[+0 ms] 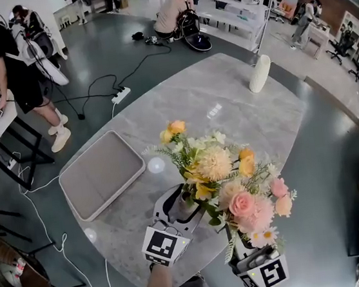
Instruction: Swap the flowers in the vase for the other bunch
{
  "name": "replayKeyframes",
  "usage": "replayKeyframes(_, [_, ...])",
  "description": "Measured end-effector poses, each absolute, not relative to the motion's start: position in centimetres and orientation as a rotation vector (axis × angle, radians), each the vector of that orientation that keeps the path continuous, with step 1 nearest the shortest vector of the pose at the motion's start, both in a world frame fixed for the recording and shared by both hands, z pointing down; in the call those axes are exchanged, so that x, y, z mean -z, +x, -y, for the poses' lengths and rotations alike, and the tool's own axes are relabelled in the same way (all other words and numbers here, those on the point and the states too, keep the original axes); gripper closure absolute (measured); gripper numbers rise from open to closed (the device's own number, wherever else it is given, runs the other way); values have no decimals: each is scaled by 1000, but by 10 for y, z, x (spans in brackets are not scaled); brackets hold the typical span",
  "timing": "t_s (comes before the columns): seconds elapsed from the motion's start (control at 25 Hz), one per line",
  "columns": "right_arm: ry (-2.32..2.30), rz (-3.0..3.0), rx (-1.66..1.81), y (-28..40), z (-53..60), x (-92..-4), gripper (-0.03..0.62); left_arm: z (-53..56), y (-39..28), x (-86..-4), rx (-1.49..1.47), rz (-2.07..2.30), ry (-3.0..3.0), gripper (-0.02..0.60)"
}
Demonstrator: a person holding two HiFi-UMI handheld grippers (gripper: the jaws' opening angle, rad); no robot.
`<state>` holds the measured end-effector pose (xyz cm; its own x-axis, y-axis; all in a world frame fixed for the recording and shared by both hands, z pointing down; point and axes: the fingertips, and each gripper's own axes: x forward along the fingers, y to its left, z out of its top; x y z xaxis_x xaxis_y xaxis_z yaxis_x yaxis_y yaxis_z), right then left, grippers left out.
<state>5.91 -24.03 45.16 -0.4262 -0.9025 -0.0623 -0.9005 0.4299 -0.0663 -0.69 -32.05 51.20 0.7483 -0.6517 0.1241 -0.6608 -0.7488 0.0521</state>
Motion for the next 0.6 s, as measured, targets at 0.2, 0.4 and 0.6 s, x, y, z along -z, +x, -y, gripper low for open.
replayKeyframes(0.2, [-1618, -2595, 44, 56, 243, -451, 499, 325, -4, -509, -141, 1059, 2843, 296])
replayKeyframes(0.4, [-1610, -2600, 49, 57, 245, -452, 499, 327, -3, -505, -128, 1061, 2848, 312])
replayKeyframes(0.6, [-1604, -2602, 66, 57, 241, -452, 499, 326, -5, -498, -39, 1062, 2834, 370])
